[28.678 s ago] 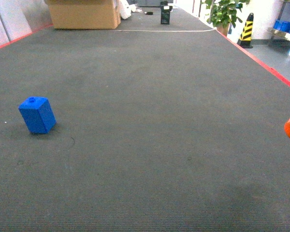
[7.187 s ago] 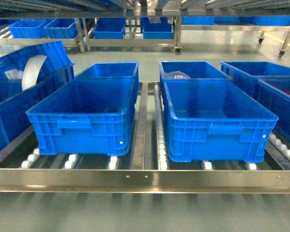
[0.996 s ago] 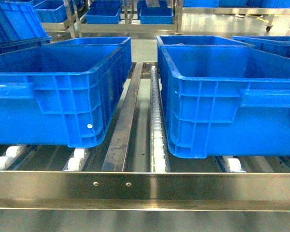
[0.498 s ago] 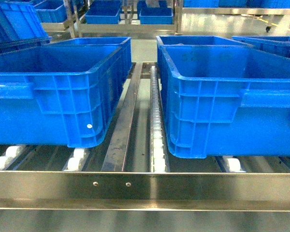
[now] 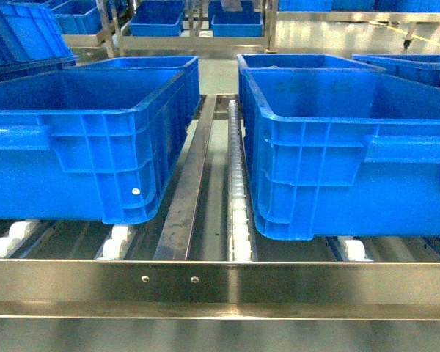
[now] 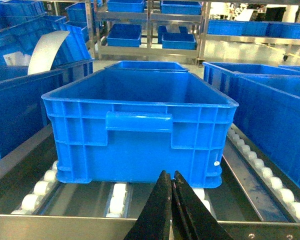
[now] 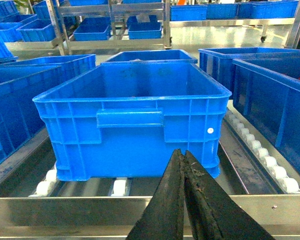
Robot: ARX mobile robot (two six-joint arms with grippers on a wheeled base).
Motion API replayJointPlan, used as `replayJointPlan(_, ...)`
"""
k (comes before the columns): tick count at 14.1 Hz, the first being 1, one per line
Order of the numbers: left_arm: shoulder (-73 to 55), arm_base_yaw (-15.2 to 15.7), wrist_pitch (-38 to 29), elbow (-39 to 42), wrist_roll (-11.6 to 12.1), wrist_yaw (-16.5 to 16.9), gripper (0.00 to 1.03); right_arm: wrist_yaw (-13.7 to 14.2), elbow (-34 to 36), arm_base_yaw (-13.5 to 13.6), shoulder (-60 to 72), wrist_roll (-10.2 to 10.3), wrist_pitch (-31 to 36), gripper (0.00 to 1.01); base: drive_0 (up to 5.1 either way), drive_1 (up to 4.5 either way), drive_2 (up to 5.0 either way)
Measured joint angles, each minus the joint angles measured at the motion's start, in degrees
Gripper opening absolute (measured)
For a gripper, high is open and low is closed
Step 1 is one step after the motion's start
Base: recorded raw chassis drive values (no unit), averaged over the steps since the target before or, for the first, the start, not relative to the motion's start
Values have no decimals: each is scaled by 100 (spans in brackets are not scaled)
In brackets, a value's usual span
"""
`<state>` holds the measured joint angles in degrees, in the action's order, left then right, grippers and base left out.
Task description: Sort blue parts and orange caps into right shelf containers
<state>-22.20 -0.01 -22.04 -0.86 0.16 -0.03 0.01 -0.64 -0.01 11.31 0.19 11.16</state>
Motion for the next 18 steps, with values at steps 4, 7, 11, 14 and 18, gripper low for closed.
replayJointPlan(4,699,0,678,0,0,0,2,4,-26,0,-1097,0,-1049,2,0,0,0)
replayJointPlan(7,1080,0,1064,0,0,2,2,-2,-2,0,-1104,0,-1152,2,0,0,0)
replayJointPlan(11,2157,0,2109,-9,0,7,2,-2,-2,0,-1104,0,-1143,2,0,0,0)
replayJointPlan(14,2162,0,2218,-2,0,0,2,0,-2,0,-1104,-2,-1143,2,0,0,0)
replayJointPlan(18,2162,0,2234,-2,-11,0,27,0,-2,0,-1104,0,-1143,28,0,0,0)
